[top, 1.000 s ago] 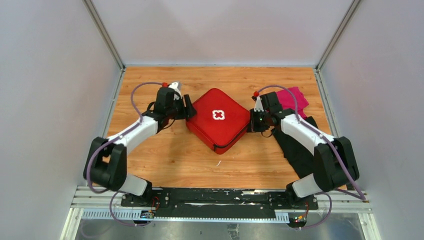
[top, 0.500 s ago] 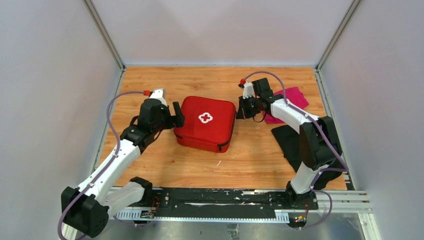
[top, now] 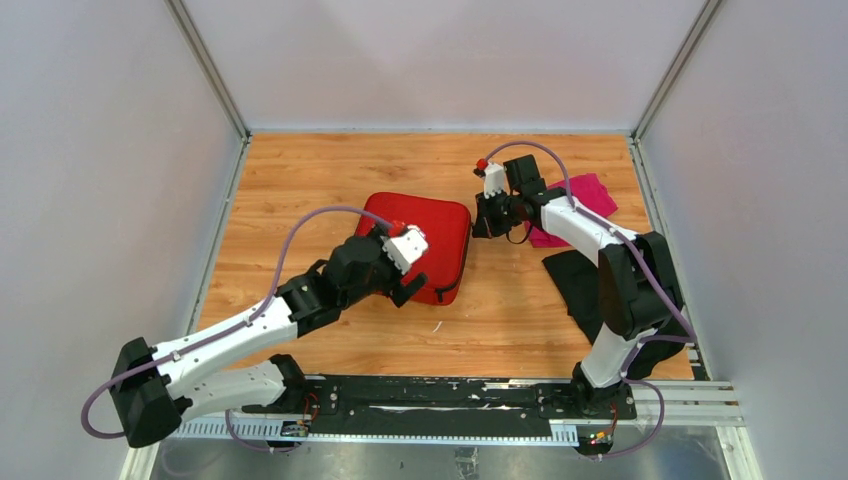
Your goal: Organize the medicine kit
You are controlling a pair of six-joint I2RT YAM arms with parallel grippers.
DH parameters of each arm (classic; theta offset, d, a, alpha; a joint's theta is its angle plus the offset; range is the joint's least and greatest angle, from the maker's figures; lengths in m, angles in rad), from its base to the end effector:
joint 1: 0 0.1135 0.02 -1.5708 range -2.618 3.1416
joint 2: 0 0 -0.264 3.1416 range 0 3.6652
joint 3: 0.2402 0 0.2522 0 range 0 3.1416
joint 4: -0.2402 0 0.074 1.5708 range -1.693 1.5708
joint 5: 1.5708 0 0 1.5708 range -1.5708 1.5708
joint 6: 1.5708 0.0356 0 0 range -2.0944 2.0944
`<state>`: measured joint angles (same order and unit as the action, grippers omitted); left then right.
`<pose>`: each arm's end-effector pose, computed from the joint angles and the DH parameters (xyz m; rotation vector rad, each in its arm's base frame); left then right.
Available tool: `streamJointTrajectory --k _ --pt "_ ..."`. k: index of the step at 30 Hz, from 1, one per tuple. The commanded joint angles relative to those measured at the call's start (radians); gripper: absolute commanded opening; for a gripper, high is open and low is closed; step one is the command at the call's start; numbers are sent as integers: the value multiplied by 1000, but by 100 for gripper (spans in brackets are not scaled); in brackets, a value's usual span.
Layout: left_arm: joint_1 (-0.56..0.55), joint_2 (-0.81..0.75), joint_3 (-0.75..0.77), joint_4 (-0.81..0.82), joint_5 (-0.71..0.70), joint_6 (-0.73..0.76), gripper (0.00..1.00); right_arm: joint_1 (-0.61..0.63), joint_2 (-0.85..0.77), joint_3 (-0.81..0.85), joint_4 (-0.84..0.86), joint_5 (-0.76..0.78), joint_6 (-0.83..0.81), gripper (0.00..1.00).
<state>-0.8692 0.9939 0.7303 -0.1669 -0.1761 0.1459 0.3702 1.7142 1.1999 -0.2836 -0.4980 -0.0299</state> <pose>0.1514 -0.1695 0.2834 0.8743 1.8053 -0.2890 0.3425 0.1512 0.2312 -0.7076 2.2624 0.7533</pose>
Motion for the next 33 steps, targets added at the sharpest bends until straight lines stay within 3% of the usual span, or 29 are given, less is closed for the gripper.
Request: streamJointTrajectory --k 1,5,13,25,28,33 --pt "-68 3 -73 93 133 238 100 2 3 19 -5 -41 -15 0" --pt "-107 -5 -97 65 321 392 97 2 2 9 -2 -45 -15 0" --pt "-119 83 -97 80 207 415 93 2 -3 2 3 -56 -7 0" --pt "-125 241 -110 184 91 308 88 4 -59 -59 2 -1 22 0" --pt "-125 244 -125 220 68 277 78 7 -92 -88 -8 9 21 0" --pt "-125 259 -130 253 37 241 72 31 -154 -140 -19 23 24 0"
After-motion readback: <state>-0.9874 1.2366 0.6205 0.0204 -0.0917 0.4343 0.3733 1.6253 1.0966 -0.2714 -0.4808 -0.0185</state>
